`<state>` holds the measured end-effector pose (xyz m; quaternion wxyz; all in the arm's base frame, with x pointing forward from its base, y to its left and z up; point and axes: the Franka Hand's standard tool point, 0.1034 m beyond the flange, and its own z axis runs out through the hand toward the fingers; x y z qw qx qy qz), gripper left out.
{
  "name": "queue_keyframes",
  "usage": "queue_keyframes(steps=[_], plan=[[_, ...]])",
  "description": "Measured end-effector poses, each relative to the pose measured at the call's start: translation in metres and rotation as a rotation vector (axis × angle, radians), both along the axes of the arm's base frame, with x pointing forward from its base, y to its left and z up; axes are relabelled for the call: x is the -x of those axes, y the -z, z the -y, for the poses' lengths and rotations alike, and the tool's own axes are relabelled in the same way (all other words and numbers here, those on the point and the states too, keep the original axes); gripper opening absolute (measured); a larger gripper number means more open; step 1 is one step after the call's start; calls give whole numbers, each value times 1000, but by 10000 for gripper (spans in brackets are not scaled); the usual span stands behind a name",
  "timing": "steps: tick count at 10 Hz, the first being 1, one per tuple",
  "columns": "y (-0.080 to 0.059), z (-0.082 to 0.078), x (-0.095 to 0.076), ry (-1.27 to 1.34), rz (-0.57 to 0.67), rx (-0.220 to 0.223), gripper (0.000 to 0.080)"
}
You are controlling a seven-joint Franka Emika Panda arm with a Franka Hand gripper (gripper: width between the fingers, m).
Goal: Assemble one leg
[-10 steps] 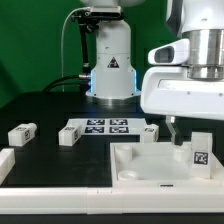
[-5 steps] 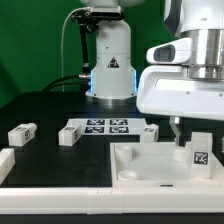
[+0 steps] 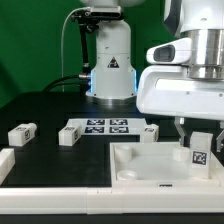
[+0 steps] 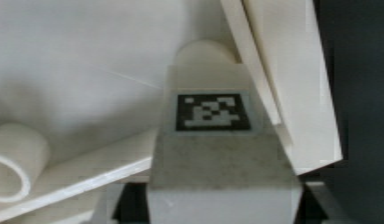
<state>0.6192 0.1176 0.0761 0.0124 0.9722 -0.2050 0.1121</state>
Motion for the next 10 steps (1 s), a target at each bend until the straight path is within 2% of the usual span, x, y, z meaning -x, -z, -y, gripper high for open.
queue_keyframes(steps=[2, 6, 10], plan=[[0, -1, 0, 98, 7, -19, 291], [1, 5, 2, 684, 41, -119, 292], [1, 4, 7, 1194, 55, -189, 294]])
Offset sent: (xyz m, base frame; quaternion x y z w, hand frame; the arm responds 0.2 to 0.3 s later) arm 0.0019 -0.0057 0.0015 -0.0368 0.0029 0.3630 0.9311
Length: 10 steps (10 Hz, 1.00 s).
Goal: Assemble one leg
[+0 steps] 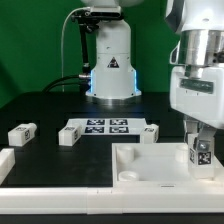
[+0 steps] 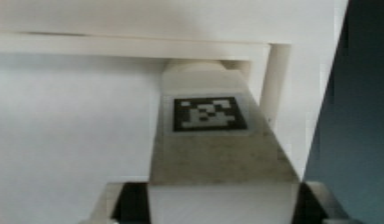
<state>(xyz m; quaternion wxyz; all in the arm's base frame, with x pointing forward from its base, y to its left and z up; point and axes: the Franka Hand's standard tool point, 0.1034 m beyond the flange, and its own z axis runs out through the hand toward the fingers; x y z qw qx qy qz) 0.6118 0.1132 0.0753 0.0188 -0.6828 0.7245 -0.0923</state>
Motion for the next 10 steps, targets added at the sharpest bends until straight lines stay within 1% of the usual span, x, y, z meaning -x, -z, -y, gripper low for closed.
queue_keyframes(steps=[1, 3, 4, 6, 7, 8, 9, 10], plan=[[0, 0, 0, 57, 2, -10, 294], [0, -2, 1, 237, 9, -52, 295], [0, -3, 1, 253, 11, -63, 295], [0, -3, 0, 183, 6, -53, 295], [0, -3, 0, 159, 5, -48, 474], [0, -3, -1, 38, 2, -30, 589], [1, -7, 1, -52, -1, -17, 589], [2, -10, 2, -160, -12, 0, 636]])
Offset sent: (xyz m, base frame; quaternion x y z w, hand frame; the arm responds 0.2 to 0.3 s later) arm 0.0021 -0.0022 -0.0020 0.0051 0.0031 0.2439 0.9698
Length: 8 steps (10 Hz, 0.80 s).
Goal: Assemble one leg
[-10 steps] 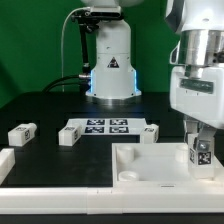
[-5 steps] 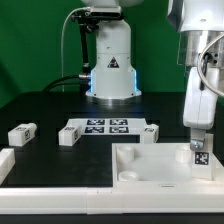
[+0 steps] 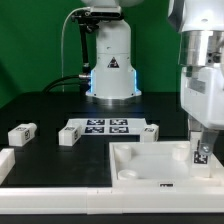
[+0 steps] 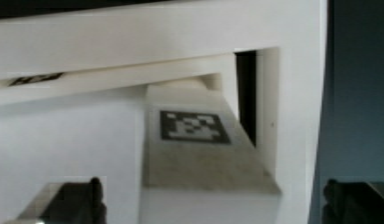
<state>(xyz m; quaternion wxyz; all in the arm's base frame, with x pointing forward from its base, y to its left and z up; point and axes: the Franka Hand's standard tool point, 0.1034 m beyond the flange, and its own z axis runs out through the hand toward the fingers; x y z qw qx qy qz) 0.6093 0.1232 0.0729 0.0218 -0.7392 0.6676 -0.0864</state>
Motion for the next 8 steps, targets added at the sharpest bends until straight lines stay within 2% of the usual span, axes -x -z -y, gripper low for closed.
queue_keyframes(steps=[6, 7, 8], plan=[[-2, 5, -5, -688, -10, 134, 649], [-3, 8, -7, -838, -14, 170, 649], [-3, 8, -6, -874, -16, 177, 649]])
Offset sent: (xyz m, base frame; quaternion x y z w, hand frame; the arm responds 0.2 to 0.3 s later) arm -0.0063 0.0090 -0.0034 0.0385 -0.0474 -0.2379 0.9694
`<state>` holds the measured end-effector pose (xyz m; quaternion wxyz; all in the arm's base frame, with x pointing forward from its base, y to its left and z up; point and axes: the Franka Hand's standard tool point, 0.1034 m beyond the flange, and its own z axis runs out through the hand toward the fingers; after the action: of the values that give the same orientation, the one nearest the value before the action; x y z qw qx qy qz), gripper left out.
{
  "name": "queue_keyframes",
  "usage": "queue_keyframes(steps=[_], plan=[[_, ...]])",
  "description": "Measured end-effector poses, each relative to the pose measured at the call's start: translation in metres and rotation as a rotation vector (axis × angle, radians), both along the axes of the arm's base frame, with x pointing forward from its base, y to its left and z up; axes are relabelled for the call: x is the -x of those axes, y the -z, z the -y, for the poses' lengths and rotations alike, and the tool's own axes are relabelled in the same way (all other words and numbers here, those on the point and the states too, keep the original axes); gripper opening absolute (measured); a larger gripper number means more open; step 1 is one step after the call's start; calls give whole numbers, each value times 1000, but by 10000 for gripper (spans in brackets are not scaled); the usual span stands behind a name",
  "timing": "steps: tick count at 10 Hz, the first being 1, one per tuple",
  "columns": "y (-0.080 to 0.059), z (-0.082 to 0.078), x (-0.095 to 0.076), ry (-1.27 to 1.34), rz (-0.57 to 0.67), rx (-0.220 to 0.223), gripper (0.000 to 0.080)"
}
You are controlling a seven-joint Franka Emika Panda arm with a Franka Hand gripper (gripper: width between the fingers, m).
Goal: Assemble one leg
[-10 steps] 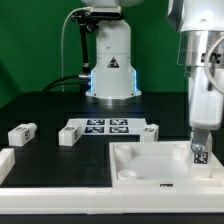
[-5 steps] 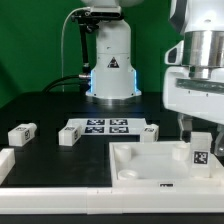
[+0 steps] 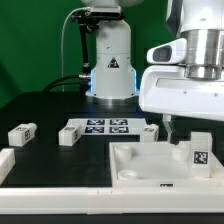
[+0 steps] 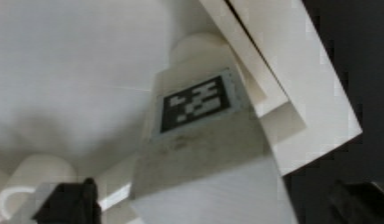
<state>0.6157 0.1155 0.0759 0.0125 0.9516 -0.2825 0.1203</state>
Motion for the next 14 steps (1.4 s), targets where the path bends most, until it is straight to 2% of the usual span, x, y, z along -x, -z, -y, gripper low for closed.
queue_keyframes(steps=[3, 4, 5, 7, 8, 9, 14], plan=[[-10, -5, 7, -159, -18, 25, 649], [-11, -8, 8, -101, -19, 7, 649], [-10, -6, 8, -106, -19, 10, 649], [-10, -5, 8, -104, -19, 10, 397], [-10, -5, 8, -103, -19, 10, 397], [-10, -5, 8, -103, -19, 10, 288], [-10, -5, 8, -77, -17, 4, 288]])
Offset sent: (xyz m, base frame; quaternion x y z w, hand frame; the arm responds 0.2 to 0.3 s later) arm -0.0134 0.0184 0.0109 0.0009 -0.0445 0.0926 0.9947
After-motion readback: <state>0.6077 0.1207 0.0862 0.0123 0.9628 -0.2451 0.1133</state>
